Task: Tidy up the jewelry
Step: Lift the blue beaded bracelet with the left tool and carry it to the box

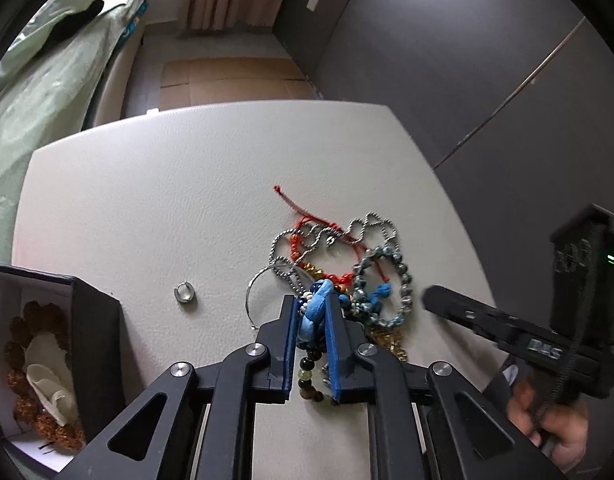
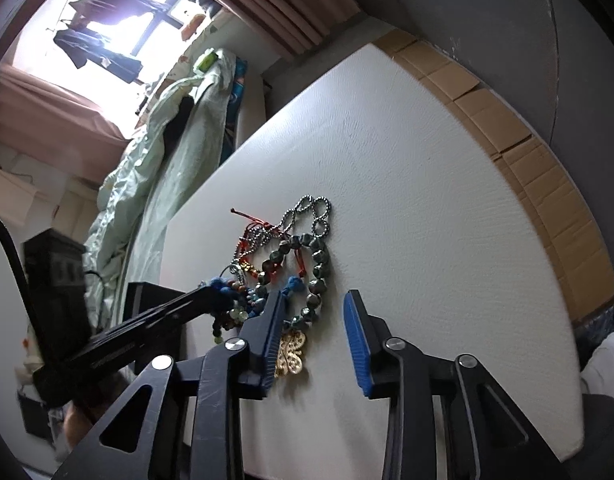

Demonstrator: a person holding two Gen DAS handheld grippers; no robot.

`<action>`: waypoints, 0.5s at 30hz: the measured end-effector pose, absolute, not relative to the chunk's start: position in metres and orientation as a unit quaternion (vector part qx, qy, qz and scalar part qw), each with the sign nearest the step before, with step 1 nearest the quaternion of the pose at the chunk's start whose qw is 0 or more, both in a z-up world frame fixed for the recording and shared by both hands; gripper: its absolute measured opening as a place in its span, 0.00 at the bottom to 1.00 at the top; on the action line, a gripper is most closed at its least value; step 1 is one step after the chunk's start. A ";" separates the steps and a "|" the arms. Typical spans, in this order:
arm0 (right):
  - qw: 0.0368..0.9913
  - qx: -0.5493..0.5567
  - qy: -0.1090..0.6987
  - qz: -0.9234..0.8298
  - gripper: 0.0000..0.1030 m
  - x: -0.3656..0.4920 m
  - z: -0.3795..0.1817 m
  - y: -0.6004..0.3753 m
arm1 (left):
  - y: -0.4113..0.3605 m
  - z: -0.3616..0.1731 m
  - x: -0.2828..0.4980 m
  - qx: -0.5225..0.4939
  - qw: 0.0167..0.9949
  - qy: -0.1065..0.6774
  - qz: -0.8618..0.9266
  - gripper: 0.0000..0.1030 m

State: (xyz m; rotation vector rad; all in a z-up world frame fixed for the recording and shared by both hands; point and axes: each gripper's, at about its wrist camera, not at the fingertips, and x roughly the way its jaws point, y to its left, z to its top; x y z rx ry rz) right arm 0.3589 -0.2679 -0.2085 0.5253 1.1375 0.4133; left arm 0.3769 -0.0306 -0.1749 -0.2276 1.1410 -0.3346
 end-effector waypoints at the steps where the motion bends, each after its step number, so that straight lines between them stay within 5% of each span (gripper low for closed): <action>1: 0.790 0.236 0.533 0.190 0.32 0.362 -0.208 -0.264 | -0.030 -0.172 0.375 -0.110 0.824 0.533 -0.158 0.09; 15: 0.806 0.072 0.570 0.139 0.31 0.389 -0.202 -0.217 | -0.007 -0.132 0.361 -0.169 0.844 0.484 -0.157 0.09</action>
